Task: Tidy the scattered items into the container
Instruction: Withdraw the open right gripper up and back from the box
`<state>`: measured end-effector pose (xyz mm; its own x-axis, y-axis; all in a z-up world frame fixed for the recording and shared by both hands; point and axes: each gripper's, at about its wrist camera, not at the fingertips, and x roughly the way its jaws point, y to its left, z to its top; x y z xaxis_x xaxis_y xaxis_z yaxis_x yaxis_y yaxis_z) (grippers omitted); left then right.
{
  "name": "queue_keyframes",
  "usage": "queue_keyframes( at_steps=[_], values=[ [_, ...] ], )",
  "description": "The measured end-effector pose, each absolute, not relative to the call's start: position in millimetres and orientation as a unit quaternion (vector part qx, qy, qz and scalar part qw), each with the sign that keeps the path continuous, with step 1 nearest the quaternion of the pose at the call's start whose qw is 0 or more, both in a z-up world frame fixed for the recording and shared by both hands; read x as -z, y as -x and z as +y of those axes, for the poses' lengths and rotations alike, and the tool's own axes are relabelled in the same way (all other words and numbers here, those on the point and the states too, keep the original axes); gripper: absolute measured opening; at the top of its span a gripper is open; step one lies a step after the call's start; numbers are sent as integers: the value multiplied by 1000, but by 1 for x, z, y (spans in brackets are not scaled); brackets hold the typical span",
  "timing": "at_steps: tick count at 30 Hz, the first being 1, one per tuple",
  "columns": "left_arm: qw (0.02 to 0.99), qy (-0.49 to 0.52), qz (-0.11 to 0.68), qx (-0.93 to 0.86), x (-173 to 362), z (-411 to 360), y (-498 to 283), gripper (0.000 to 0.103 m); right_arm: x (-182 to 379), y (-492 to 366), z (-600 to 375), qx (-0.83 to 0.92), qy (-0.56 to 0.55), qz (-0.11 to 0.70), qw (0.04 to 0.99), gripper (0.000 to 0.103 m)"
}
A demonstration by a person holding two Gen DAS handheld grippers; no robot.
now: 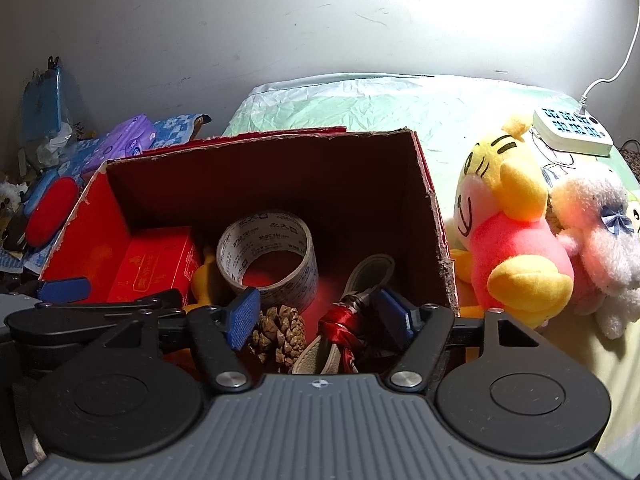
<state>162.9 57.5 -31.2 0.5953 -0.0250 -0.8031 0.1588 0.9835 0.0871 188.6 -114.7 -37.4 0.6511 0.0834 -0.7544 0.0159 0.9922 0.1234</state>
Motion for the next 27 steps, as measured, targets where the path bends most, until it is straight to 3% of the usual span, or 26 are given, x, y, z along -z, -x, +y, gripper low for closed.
queue_keyframes(
  at_steps=[10, 27],
  values=[
    [882, -69, 463, 44, 37, 63, -165, 89, 37, -187, -112, -32, -65, 415, 907, 80],
    [881, -94, 462, 35, 40, 60, -166, 91, 39, -190, -109, -34, -52, 425, 903, 81]
  ],
)
